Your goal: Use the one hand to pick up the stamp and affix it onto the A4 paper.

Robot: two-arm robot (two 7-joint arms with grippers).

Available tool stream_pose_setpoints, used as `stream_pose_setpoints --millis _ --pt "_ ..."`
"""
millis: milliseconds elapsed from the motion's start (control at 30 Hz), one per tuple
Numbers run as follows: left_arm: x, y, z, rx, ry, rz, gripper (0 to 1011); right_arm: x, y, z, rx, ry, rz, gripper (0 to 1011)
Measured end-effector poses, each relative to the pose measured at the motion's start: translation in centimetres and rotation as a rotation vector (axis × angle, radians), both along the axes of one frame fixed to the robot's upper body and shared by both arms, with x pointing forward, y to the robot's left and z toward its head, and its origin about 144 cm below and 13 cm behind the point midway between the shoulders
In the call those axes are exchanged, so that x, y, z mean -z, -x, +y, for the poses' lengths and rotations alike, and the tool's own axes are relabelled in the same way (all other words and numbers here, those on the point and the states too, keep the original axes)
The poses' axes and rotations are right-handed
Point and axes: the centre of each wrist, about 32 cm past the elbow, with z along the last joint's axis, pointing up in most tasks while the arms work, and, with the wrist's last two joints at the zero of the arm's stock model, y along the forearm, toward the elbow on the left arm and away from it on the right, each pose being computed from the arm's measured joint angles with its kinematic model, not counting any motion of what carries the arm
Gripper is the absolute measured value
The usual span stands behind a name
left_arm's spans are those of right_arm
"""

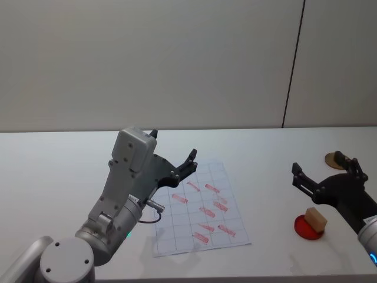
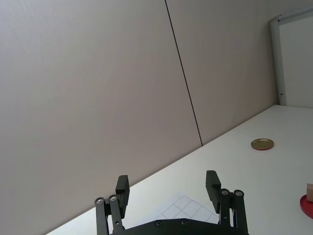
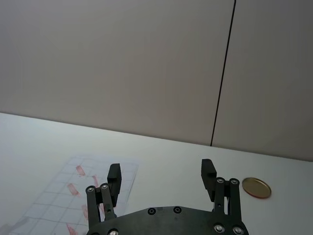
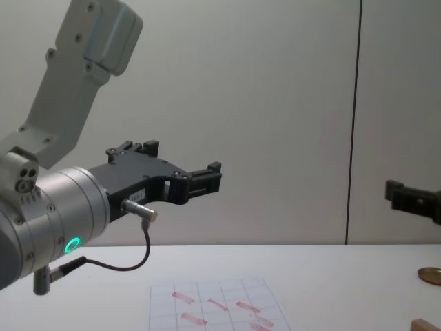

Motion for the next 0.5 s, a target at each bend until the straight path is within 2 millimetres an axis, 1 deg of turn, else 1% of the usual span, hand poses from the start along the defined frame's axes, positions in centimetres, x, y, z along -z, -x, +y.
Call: stream_pose_setpoints --millis 233,500 --pt "0.0 0.0 0.0 0.0 0.0 0.0 993 0.0 -0.5 -0.5 0.038 0.03 0.059 1003" --pt "0.0 0.0 0.0 0.0 0.0 0.0 993 0.1 -1.6 -1.4 0.069 0.062 0.136 1003"
